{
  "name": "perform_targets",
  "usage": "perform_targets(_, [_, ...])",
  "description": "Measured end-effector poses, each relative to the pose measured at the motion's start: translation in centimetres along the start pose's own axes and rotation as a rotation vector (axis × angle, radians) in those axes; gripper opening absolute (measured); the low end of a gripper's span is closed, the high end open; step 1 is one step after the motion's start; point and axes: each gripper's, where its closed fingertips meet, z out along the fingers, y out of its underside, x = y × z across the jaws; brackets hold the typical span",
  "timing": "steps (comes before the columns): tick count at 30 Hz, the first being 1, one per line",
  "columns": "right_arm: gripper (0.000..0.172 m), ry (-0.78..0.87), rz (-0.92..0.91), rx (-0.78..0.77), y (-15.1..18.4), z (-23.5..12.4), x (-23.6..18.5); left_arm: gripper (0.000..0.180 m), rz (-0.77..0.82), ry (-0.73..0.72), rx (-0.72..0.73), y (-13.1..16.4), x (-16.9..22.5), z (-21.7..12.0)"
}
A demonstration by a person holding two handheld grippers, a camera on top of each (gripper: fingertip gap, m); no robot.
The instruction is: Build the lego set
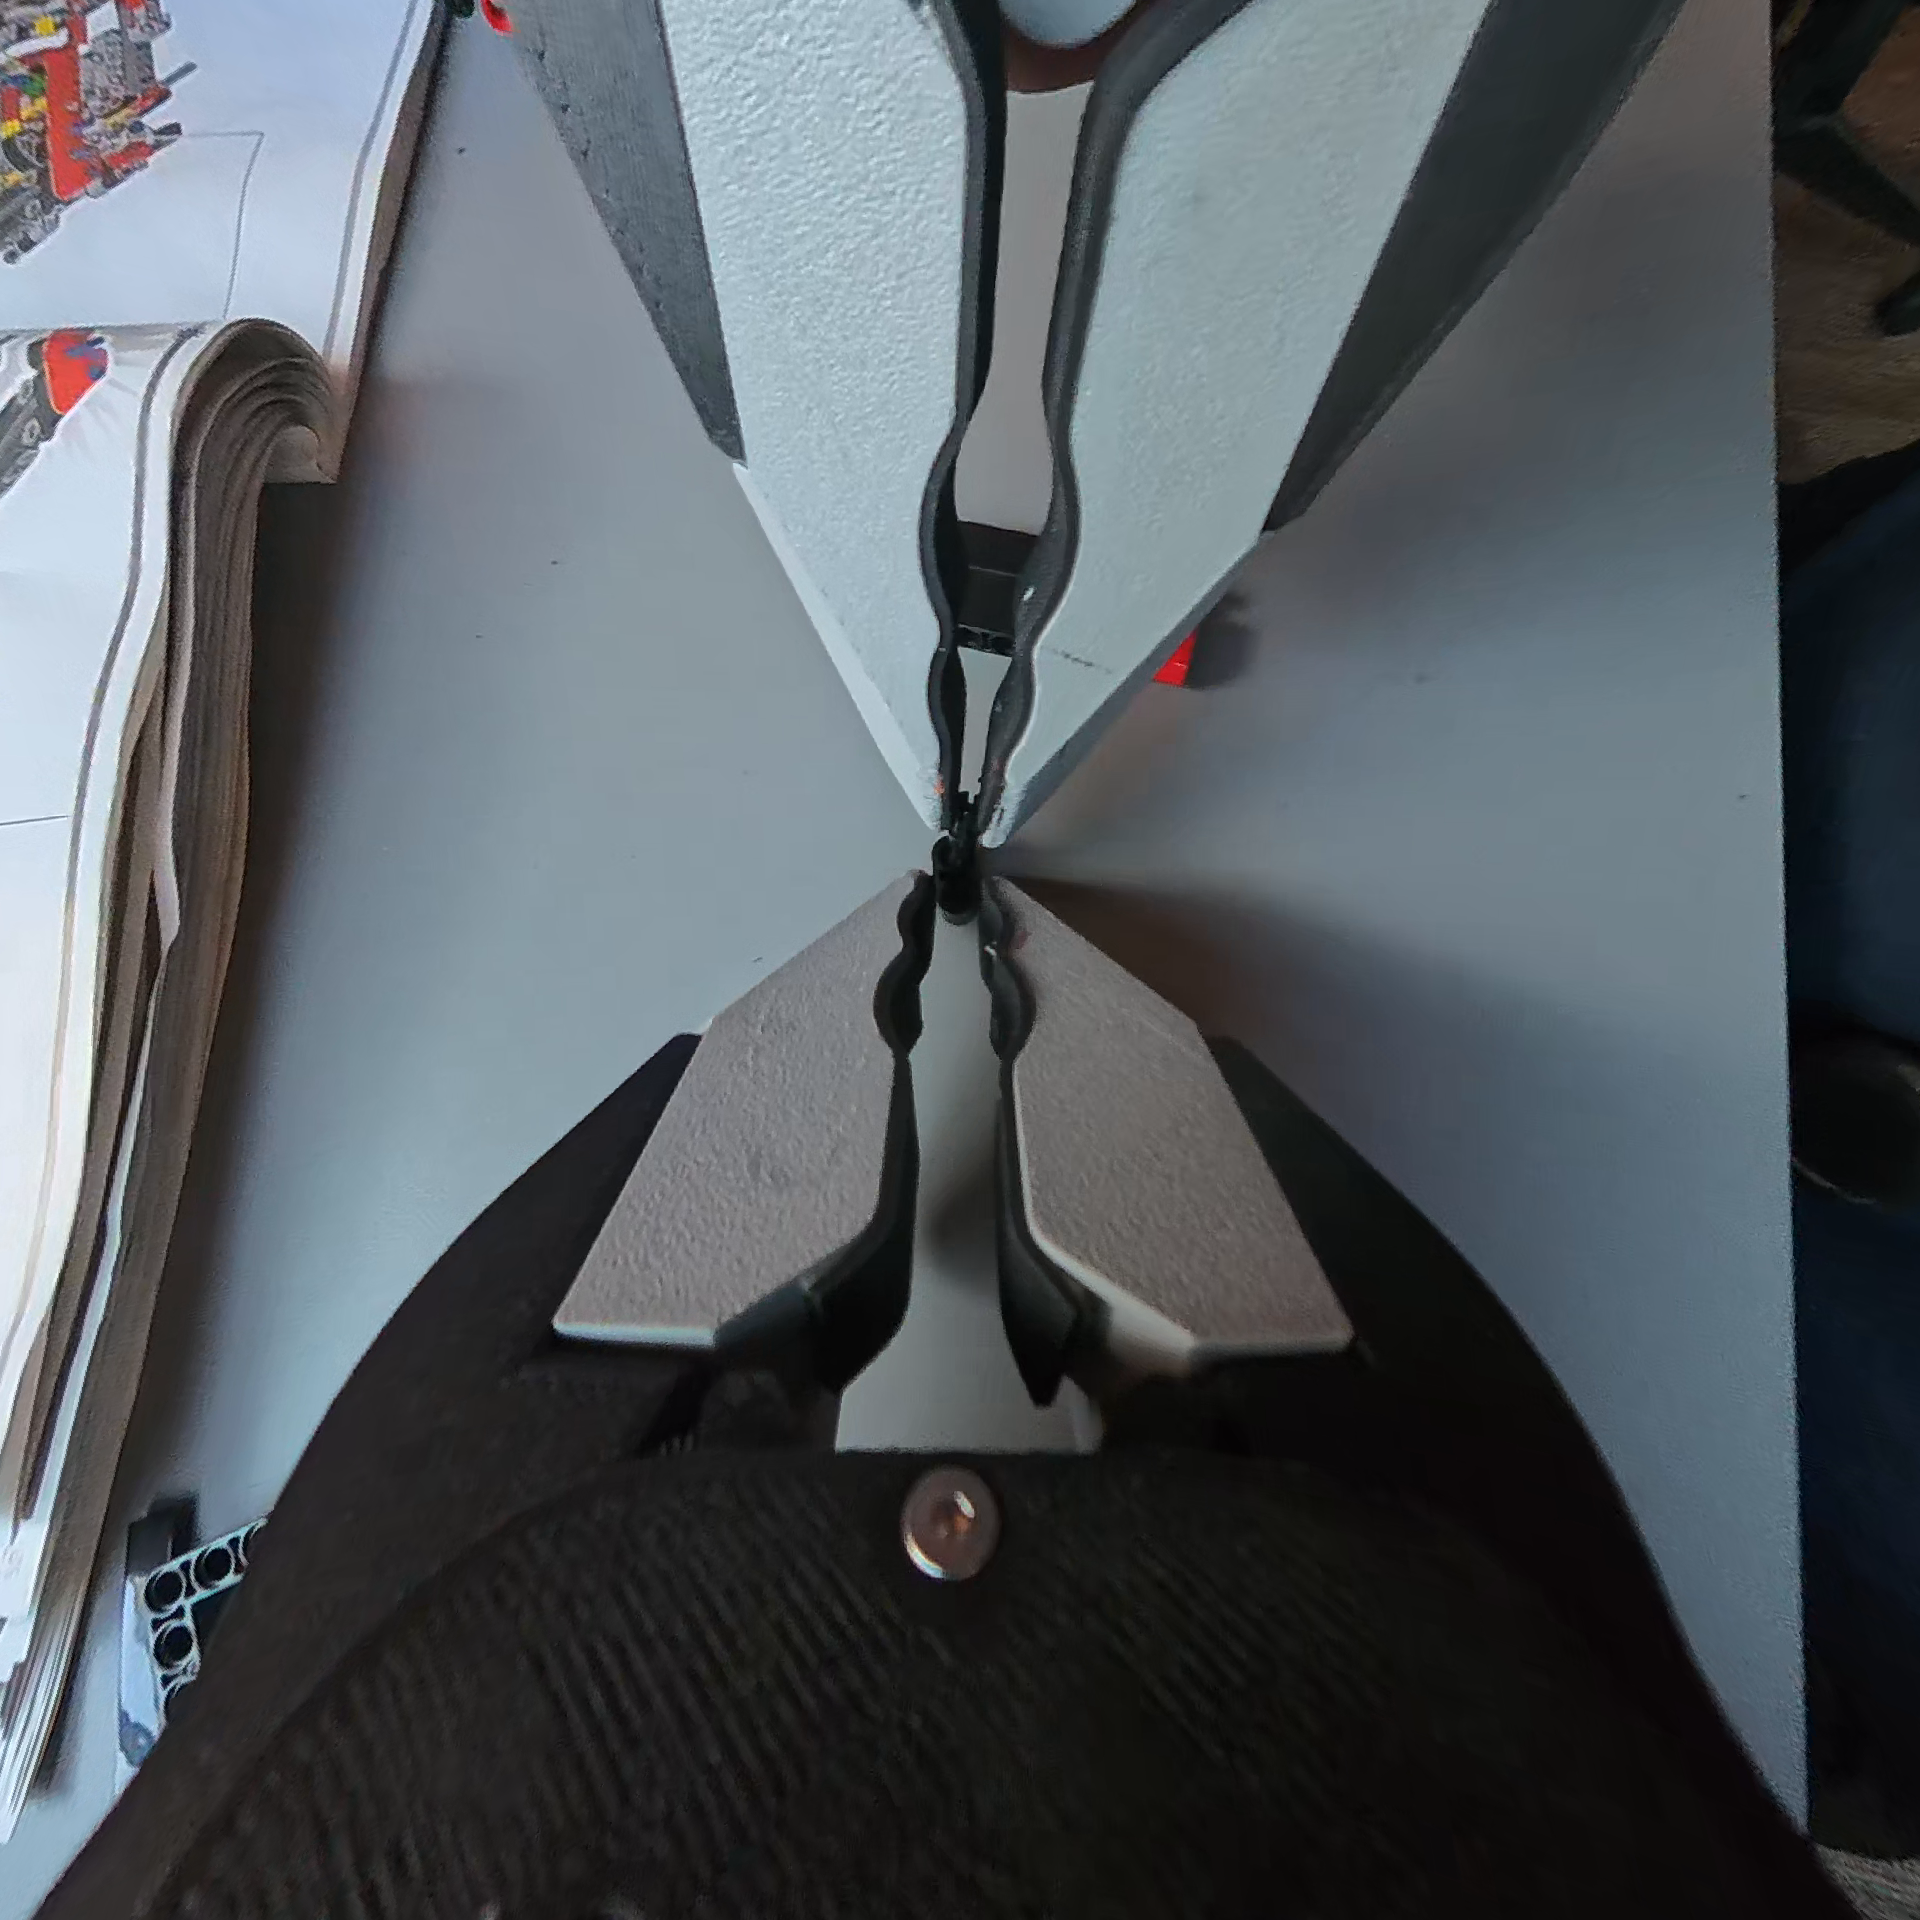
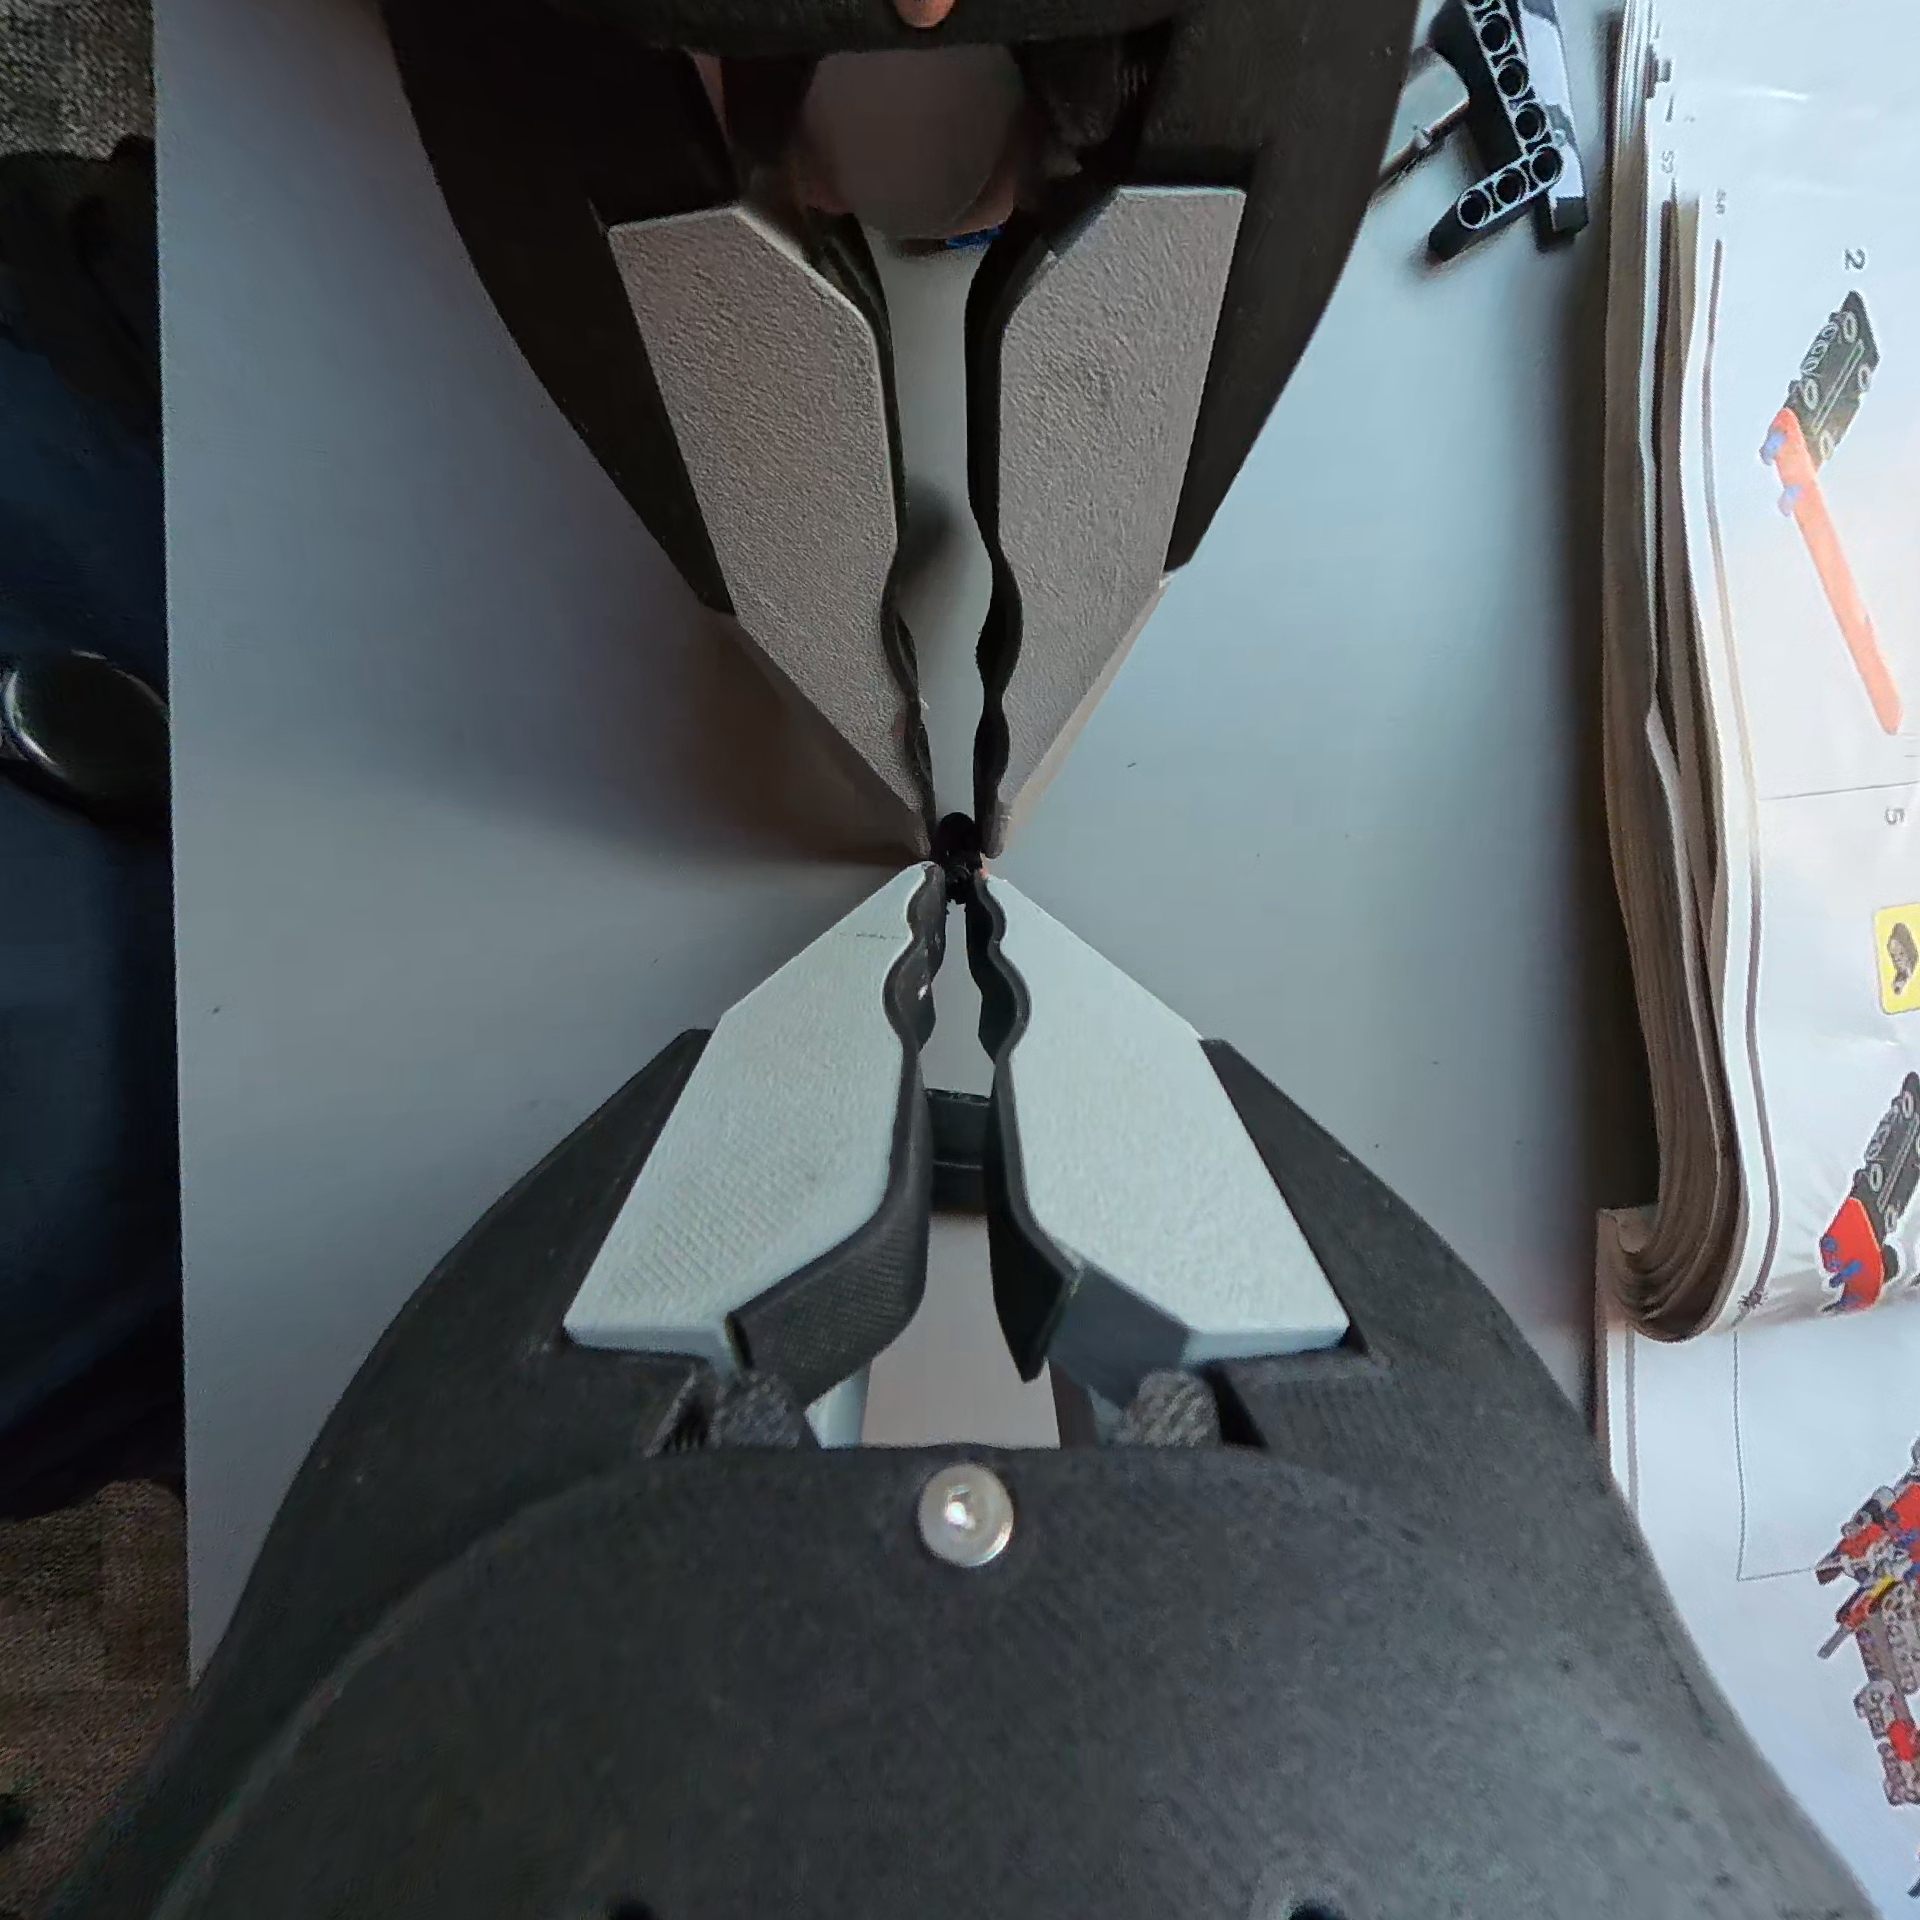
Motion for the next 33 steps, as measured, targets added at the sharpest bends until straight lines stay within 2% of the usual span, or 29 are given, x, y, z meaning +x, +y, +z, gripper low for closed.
perform_targets(1, [0.001, -0.001, -0.002, -0.006, 0.0, 0.0, 0.0, 0.006, -0.008, 0.010, 0.000, 0.0, 0.0, 0.0])
perform_targets(18, [0.001, 0.005, -0.116, -0.100, 0.0, 0.2, 0.3, 0.006, 0.011, -0.013, 0.003, 0.0, -0.1, 0.0])
perform_targets(24, [0.001, -0.010, -0.073, -0.108, 0.8, 0.4, 0.3, 0.006, -0.012, -0.008, 0.000, 0.0, -0.1, 0.0])
perform_targets(25, [0.007, -0.011, -0.042, -0.146, 1.9, 0.9, 0.4, 0.006, -0.012, -0.011, 0.000, 0.1, -0.1, 0.0])
perform_targets(26, [0.001, -0.010, -0.015, -0.116, 1.9, 1.1, 0.5, 0.006, -0.007, -0.014, 0.000, 0.0, -0.1, 0.1])
perform_targets(29, [0.001, 0.042, -0.052, -0.018, 0.9, 0.7, 0.5, 0.006, -0.022, -0.015, 0.001, 0.0, -0.2, 0.0])
perform_targets(31, [0.001, -0.027, 0.044, -0.005, 1.3, 1.0, -0.1, 0.006, -0.050, 0.009, 0.002, 0.0, -0.2, 0.1])
perform_targets(33, [0.001, -0.027, 0.101, 0.024, 1.5, 0.7, 0.4, 0.006, -0.045, -0.002, 0.002, 0.0, -0.3, 0.1])
